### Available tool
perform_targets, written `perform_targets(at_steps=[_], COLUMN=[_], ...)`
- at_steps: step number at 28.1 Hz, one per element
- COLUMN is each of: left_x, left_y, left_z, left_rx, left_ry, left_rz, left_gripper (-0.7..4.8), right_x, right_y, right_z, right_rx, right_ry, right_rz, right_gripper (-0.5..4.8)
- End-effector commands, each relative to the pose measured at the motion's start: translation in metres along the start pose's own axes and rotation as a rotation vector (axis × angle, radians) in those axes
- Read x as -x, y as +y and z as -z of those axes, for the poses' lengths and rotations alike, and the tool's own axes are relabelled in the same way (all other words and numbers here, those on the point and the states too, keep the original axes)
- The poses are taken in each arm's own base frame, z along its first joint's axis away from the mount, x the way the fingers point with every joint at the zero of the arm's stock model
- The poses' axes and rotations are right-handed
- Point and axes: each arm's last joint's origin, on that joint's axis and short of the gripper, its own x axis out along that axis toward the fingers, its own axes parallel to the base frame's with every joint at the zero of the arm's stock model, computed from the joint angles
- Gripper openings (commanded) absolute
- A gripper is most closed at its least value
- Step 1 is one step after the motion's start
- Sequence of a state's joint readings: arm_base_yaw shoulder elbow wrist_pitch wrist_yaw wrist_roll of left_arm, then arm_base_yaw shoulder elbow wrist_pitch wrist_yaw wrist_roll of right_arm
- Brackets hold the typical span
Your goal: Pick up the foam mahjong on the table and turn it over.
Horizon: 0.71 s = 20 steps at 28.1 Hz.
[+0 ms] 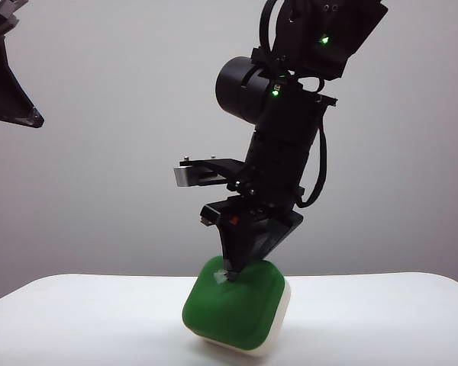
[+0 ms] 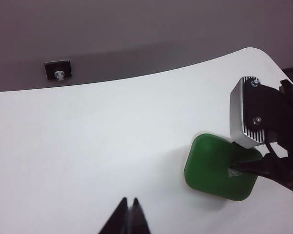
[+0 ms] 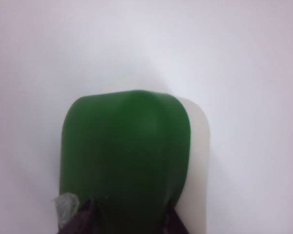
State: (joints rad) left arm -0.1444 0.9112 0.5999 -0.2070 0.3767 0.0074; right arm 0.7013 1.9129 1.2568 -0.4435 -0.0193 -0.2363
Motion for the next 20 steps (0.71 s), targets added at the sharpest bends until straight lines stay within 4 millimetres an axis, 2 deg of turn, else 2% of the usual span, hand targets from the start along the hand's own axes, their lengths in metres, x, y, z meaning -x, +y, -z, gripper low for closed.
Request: perform_targets(at_steps=[1, 6, 7, 8, 9, 13, 17, 20], left_x=[0.001, 0.001, 0.001, 0.001, 0.001, 0.001, 0.001, 0.001], left_y=[-0.001, -0.001, -0.001, -0.001, -0.001, -0.001, -0.001, -0.001], left_z=[-0.002, -0.002, -0.002, -0.002, -0.002, -0.002, -0.002, -0.003], left_rx=[-0.007, -0.007, -0.007, -0.007, -0.008, -0.007, -0.009, -0.013], left_ry=[-0.007, -0.007, -0.007, -0.007, -0.007, -0.007, -0.011, -0.020], left_rz=[0.010, 0.010, 0.010, 0.010, 0.010, 0.010, 0.009, 0.005], left_gripper=[-0.05, -0.05, -0.05, -0.04, -0.05, -0.05, -0.05, -0.05], right_x=[0.004, 0.004, 0.004, 0.004, 0.004, 0.006, 0.007, 0.007], right_y=[0.000, 0.009, 0.010, 0.010, 0.009, 0.000, -0.004, -0.005], right_z=[-0.002, -0.004, -0.004, -0.004, -0.005, -0.003, -0.004, -0.005], right_rx=[-0.005, 0.017, 0.020, 0.020, 0.021, 0.083, 0.150, 0.148], right_ry=[-0.004, -0.004, -0.008, -0.010, -0.008, 0.063, 0.102, 0.097], right_rz=[-0.006, -0.015, -0.016, -0.011, 0.003, 0.305, 0.454, 0.470], right_gripper=[1.76, 1.73, 1.44, 0.84, 0.00, -0.01, -0.01, -0.01])
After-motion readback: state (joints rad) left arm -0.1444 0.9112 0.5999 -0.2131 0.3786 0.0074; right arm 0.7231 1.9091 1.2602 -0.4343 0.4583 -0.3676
